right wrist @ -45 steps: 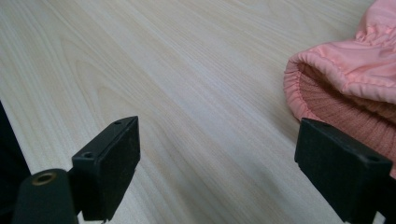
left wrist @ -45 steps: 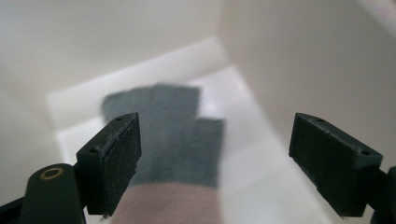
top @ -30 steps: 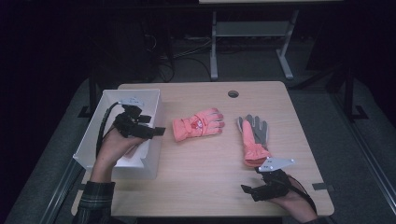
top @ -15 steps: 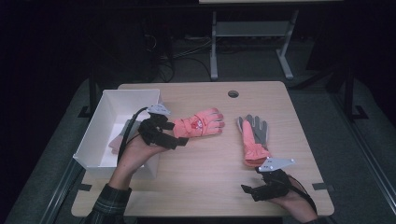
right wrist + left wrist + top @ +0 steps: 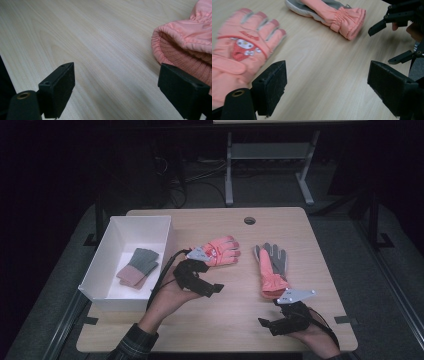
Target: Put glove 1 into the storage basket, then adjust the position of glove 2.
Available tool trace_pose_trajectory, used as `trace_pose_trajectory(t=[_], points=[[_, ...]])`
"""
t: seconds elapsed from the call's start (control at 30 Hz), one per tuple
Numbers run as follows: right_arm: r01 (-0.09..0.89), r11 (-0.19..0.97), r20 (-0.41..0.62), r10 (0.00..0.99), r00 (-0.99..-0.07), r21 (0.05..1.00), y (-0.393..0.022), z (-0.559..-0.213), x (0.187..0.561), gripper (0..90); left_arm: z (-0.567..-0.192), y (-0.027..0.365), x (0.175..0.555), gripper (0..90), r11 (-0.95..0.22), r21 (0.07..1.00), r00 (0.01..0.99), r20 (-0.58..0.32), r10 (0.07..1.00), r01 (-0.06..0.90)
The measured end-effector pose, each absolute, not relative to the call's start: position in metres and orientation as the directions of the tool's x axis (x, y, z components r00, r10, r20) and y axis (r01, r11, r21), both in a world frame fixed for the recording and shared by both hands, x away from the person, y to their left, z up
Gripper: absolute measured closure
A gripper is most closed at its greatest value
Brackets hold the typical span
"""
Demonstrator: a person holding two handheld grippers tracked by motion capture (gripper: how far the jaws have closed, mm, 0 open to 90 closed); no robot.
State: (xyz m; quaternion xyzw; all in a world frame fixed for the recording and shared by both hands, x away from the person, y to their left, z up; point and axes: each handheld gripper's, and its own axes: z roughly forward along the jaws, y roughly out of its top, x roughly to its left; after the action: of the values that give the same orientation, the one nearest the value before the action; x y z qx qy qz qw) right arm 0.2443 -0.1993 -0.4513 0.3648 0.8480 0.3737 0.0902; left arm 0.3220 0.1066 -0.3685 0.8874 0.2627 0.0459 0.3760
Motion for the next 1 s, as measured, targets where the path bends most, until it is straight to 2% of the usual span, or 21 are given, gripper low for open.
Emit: trace_pose_trajectory(t=[0.33, 0.5, 0.6, 0.67, 0.7, 0.73, 0.77, 0.87, 0.9, 0.93, 0.97, 1.0], points=[[0.547, 0.444, 0.124, 0.686, -0.717, 0.710, -0.200, -0.445, 0.244, 14.4, -0.413, 0.103, 0.309, 15.6, -0.606, 0.673, 0.863, -0.096, 0.495, 0.423], [0.552, 0.440, 0.127, 0.690, -0.712, 0.708, -0.200, -0.444, 0.246, 15.2, -0.423, 0.103, 0.305, 15.5, -0.607, 0.681, 0.867, -0.084, 0.491, 0.410], [0.550, 0.429, 0.128, 0.695, -0.708, 0.716, -0.202, -0.438, 0.248, 22.3, -0.429, 0.108, 0.300, 15.5, -0.612, 0.685, 0.871, -0.070, 0.486, 0.397], [0.552, 0.415, 0.130, 0.704, -0.699, 0.723, -0.202, -0.435, 0.250, 30.3, -0.432, 0.110, 0.299, 15.5, -0.615, 0.682, 0.872, -0.069, 0.485, 0.396], [0.552, 0.415, 0.130, 0.704, -0.699, 0.723, -0.202, -0.435, 0.250, 30.3, -0.432, 0.110, 0.299, 15.5, -0.615, 0.682, 0.872, -0.069, 0.485, 0.396], [0.548, 0.400, 0.137, 0.704, -0.697, 0.734, -0.204, -0.431, 0.254, 39.5, -0.434, 0.111, 0.297, 15.5, -0.609, 0.684, 0.869, -0.074, 0.489, 0.401], [0.543, 0.398, 0.134, 0.704, -0.698, 0.739, -0.205, -0.429, 0.256, 44.5, -0.435, 0.112, 0.296, 15.5, -0.615, 0.680, 0.871, -0.072, 0.485, 0.399], [0.543, 0.378, 0.140, 0.711, -0.689, 0.750, -0.207, -0.421, 0.265, 58.0, -0.439, 0.111, 0.293, 15.5, -0.621, 0.677, 0.872, -0.066, 0.485, 0.396], [0.543, 0.378, 0.140, 0.711, -0.689, 0.750, -0.207, -0.421, 0.265, 58.0, -0.439, 0.111, 0.293, 15.5, -0.621, 0.677, 0.872, -0.066, 0.485, 0.396], [0.541, 0.366, 0.139, 0.719, -0.681, 0.757, -0.210, -0.418, 0.271, 71.1, -0.442, 0.112, 0.292, 15.5, -0.632, 0.669, 0.877, -0.062, 0.477, 0.391], [0.539, 0.360, 0.137, 0.723, -0.677, 0.761, -0.212, -0.416, 0.274, 76.0, -0.442, 0.112, 0.292, 15.5, -0.632, 0.668, 0.876, -0.064, 0.478, 0.393], [0.539, 0.360, 0.137, 0.723, -0.677, 0.761, -0.212, -0.416, 0.274, 76.0, -0.442, 0.112, 0.292, 15.5, -0.632, 0.668, 0.876, -0.064, 0.478, 0.393]])
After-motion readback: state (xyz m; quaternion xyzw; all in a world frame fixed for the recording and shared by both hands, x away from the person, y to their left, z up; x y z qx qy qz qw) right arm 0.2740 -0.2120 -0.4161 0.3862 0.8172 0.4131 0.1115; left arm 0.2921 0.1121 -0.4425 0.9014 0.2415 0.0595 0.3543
